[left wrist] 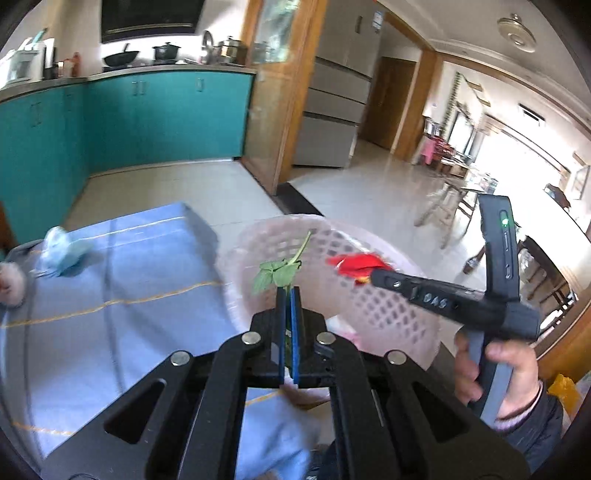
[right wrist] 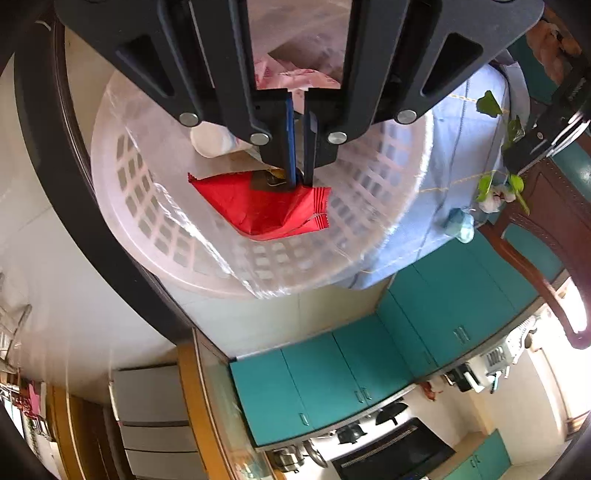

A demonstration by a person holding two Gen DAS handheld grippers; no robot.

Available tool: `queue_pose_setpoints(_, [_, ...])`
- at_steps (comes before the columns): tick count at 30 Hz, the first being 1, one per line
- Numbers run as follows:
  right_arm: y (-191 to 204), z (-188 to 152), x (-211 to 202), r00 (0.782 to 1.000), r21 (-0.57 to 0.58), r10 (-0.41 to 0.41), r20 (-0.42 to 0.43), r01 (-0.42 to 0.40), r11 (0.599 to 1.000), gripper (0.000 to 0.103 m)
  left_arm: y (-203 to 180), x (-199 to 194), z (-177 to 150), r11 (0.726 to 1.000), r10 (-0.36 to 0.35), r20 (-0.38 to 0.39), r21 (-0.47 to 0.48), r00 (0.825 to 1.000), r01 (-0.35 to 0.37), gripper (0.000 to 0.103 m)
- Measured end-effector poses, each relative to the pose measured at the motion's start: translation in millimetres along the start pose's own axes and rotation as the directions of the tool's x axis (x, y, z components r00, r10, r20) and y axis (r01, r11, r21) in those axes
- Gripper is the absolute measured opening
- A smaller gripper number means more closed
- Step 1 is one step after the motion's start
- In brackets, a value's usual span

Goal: Collect trash
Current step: 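Carry the red wrapper to the basket and open the right tool while the left tool drops the stem in, then grasp the white plastic bag with the left tool while the right tool grasps the blue face mask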

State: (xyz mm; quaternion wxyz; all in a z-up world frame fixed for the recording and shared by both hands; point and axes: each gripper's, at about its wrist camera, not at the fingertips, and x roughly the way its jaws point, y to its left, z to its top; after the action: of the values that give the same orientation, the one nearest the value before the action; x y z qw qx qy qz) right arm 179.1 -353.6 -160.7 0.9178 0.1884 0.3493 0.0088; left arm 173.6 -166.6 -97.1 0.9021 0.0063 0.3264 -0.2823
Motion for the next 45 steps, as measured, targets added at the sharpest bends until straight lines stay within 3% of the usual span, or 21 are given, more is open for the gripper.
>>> queue_pose_setpoints(2, [-3.5, -0.9, -4.3, 1.0, 0.02, -0.015, 0.014, 0.015, 1.0, 0.021, -12.0, 11.6, 3.7, 1.0, -0.015, -0.011, 0.023, 1.0, 0.015, 0.003])
queue_pose_setpoints(4, [-12.6, 1.4, -8.7, 0.999, 0.061, -0.02, 0.035, 0.018, 0.998, 0.042, -19.9, 18.4, 4.7, 0.999, -0.022, -0.016, 0.045, 1.0, 0.023, 0.003])
queue_pose_setpoints(5, [-15.7, 2.6, -10.0, 0.999, 0.077, -0.02, 0.045, 0.017, 0.997, 0.044, -24.8, 22.1, 5.1, 0.998, -0.024, -0.019, 0.058, 1.0, 0.025, 0.003])
queue_pose_setpoints(8, [-18.8, 4.2, -14.9, 0.996, 0.099, -0.03, 0.08, 0.022, 0.995, 0.045, -32.9, 30.4, 5.6, 0.996, -0.025, -0.023, 0.08, 0.999, 0.027, 0.003])
queue_pose_setpoints(10, [-19.6, 5.2, -17.5, 0.994, 0.099, -0.04, 0.097, 0.031, 0.995, 0.045, -34.9, 35.3, 4.6, 0.996, -0.02, -0.028, 0.087, 0.999, 0.023, 0.013])
queue_pose_setpoints(12, [-20.2, 5.5, -18.0, 0.994, 0.103, -0.034, 0.103, 0.024, 0.994, 0.045, -34.7, 35.3, 0.5, 0.997, -0.014, -0.024, 0.081, 1.0, 0.015, 0.038])
queue_pose_setpoints(15, [-19.4, 6.5, -16.9, 0.994, 0.106, -0.025, 0.102, 0.014, 0.994, 0.046, -26.7, 35.9, -0.9, 0.998, -0.008, -0.022, 0.063, 1.0, 0.009, 0.048])
queue_pose_setpoints(20, [-6.1, 8.3, -10.5, 0.995, 0.085, -0.013, 0.096, 0.005, 0.996, 0.047, -2.5, 32.2, -2.6, 0.999, 0.035, -0.016, 0.02, 0.999, -0.034, 0.053])
queue_pose_setpoints(24, [16.0, 12.6, -5.6, 0.994, 0.054, 0.016, 0.106, -0.021, 0.998, 0.047, 32.8, 21.0, -9.5, 0.985, 0.161, 0.0, -0.06, 0.987, -0.161, 0.05])
queue_pose_setpoints(25, [22.7, 14.0, -3.5, 0.994, 0.042, 0.028, 0.107, -0.033, 0.999, 0.047, 49.8, 16.4, -14.6, 0.962, 0.258, 0.008, -0.092, 0.966, -0.257, 0.048])
queue_pose_setpoints(27, [38.7, 16.1, 1.3, 0.993, 0.009, 0.053, 0.107, -0.054, 0.998, 0.047, 79.6, 12.4, -21.1, 0.918, 0.376, 0.0, -0.138, 0.927, -0.372, 0.038])
queue_pose_setpoints(28, [50.9, 16.7, 4.9, 0.992, -0.022, 0.066, 0.106, -0.064, 0.998, 0.047, 90.3, 12.0, -22.8, 0.903, 0.404, -0.013, -0.152, 0.915, -0.401, 0.037])
queue_pose_setpoints(30, [75.2, 16.9, 13.0, 0.991, -0.086, 0.085, 0.099, -0.076, 0.993, 0.047, 130.2, 8.8, -25.8, 0.848, 0.491, -0.056, -0.198, 0.87, -0.491, 0.035])
queue_pose_setpoints(32, [92.3, 15.5, 19.9, 0.991, -0.126, 0.106, 0.086, -0.095, 0.987, 0.047, 169.2, 4.6, -22.9, 0.782, 0.584, -0.072, -0.216, 0.809, -0.584, 0.035])
queue_pose_setpoints(33, [103.6, 14.9, 25.9, 0.99, -0.148, 0.121, 0.073, -0.109, 0.983, 0.047, 189.7, 4.1, -20.0, 0.742, 0.634, -0.082, -0.215, 0.769, -0.635, 0.035])
queue_pose_setpoints(34, [109.7, 14.5, 29.8, 0.99, -0.159, 0.129, 0.063, -0.118, 0.98, 0.047, 200.0, 4.4, -17.8, 0.723, 0.656, -0.091, -0.209, 0.749, -0.658, 0.035])
queue_pose_setpoints(35, [117.1, 14.7, 34.9, 0.989, -0.17, 0.137, 0.052, -0.126, 0.977, 0.047, 220.8, 10.2, -13.4, 0.692, 0.69, -0.12, -0.181, 0.714, -0.699, 0.036])
queue_pose_setpoints(37, [133.4, 16.2, 47.9, 0.988, -0.195, 0.152, 0.03, -0.143, 0.97, 0.047, 241.1, 17.3, -8.3, 0.654, 0.728, -0.142, -0.148, 0.671, -0.742, 0.035])
queue_pose_setpoints(40, [153.8, 17.6, 63.0, 0.987, -0.24, 0.159, 0.012, -0.151, 0.959, 0.047, 266.9, 35.6, 0.1, 0.583, 0.795, -0.176, -0.042, 0.58, -0.811, 0.036])
queue_pose_setpoints(42, [165.2, 19.3, 72.0, 0.986, -0.257, 0.167, 0.0, -0.162, 0.953, 0.047, 285.9, 44.5, -1.0, 0.555, 0.813, -0.208, -0.006, 0.544, -0.832, 0.036])
queue_pose_setpoints(45, [176.8, 20.6, 86.0, 0.981, -0.251, 0.192, -0.033, -0.194, 0.948, 0.047, 305.4, 59.1, -5.0, 0.539, 0.823, -0.241, 0.045, 0.514, -0.841, 0.035])
